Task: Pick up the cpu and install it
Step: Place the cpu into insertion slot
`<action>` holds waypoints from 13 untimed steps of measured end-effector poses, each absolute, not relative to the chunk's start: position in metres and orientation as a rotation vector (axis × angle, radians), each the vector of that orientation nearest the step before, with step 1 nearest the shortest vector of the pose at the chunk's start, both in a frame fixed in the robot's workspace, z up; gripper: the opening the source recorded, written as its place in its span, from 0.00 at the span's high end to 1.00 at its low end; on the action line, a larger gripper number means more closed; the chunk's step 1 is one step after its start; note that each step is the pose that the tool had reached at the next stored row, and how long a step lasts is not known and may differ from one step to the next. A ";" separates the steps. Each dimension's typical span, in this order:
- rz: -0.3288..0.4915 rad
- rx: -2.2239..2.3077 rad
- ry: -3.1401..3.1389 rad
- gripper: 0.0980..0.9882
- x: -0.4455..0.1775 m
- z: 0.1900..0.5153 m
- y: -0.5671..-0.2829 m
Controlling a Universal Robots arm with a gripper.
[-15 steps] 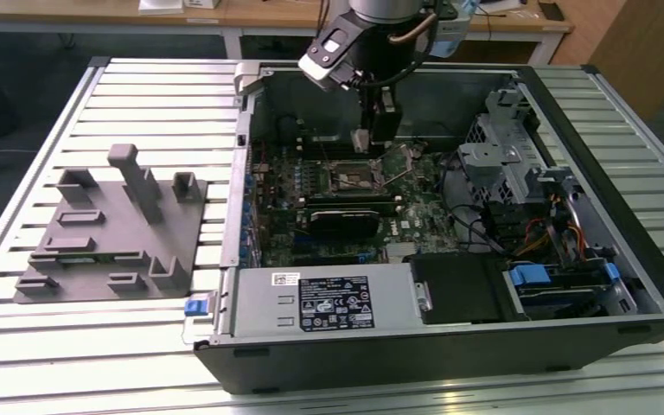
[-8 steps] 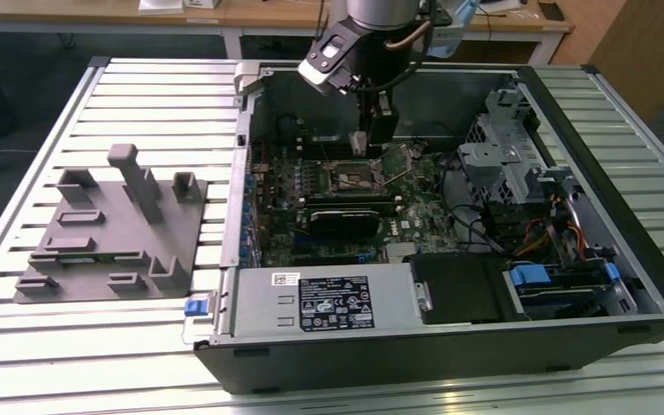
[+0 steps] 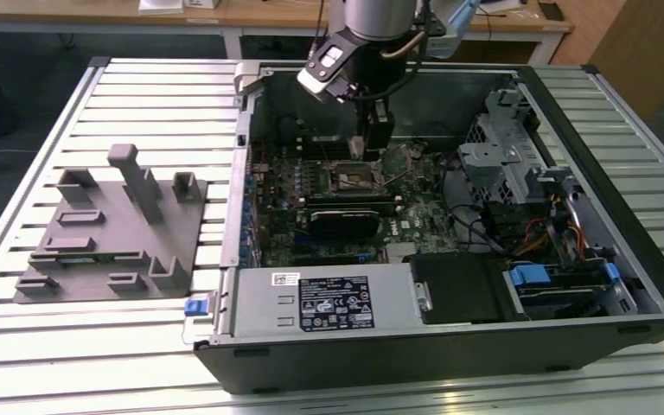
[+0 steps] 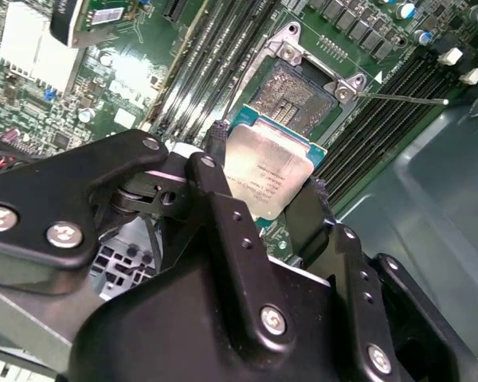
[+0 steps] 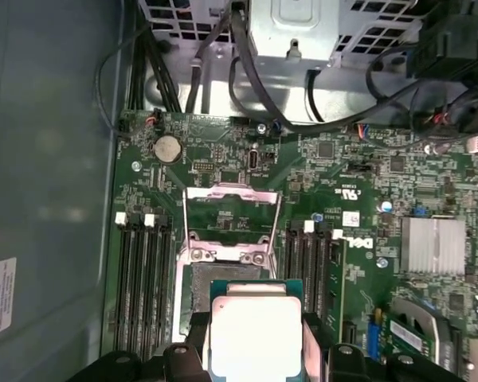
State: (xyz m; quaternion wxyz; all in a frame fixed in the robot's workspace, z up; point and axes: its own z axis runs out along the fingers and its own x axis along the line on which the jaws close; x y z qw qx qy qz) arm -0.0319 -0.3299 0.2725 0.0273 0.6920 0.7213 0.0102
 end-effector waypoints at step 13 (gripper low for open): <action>0.026 2.162 2.199 0.50 -0.039 0.249 -0.320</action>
